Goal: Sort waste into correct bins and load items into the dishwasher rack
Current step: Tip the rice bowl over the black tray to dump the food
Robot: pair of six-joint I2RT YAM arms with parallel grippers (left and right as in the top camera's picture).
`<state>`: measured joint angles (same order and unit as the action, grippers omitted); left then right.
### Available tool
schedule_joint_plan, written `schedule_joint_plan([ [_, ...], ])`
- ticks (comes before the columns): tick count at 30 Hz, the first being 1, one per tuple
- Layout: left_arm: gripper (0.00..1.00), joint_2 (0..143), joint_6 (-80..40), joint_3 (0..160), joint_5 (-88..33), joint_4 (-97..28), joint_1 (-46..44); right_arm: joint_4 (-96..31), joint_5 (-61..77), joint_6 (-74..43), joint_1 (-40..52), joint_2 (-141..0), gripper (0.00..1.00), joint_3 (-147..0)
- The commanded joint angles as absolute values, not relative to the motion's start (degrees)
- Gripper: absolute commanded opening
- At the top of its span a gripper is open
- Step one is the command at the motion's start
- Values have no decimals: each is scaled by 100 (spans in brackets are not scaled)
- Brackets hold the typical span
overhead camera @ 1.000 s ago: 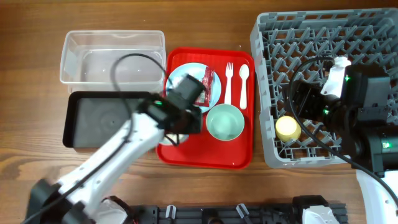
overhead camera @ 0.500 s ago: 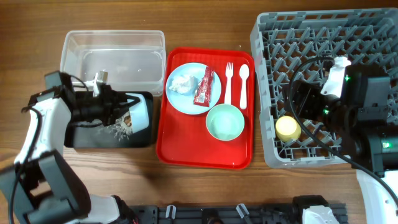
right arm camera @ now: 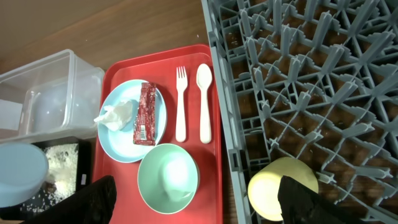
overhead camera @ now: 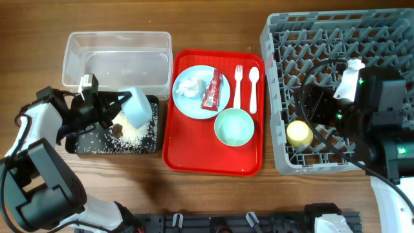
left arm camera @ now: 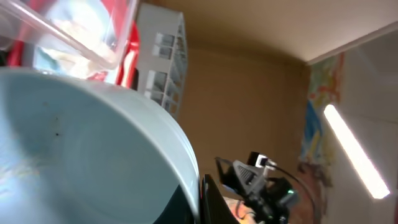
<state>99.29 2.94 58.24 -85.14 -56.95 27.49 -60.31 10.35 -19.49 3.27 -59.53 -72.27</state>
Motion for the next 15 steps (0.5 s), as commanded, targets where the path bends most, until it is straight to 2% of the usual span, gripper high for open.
schedule_joint_plan([
  [1,4,10007,808,5784,-8906,-6311,2764,-6034,1109,-1962,314,-5968,85,-7301],
  [2,4,9996,1354,5787,-8914,-6230,2768,-6034,1109,-1962,314,-5968,85,-7301],
  [4,4,10036,320,5774,-8182,-5955,2836,-6029,1111,-1964,314,-5968,85,-7301],
  [6,4,10003,878,5774,-8431,-6112,2808,-6051,1109,-1949,314,-5968,85,-7301],
  [8,4,10003,473,5774,-8195,-6257,2825,-6049,1109,-1953,314,-5968,85,-7301],
  [11,4,9810,1070,5776,-8392,-6886,2735,-6055,1109,-1951,314,-5968,85,-7301],
  [15,4,9107,1009,5778,-7535,-7004,2473,-6049,1109,-1953,314,-5968,85,-7301],
])
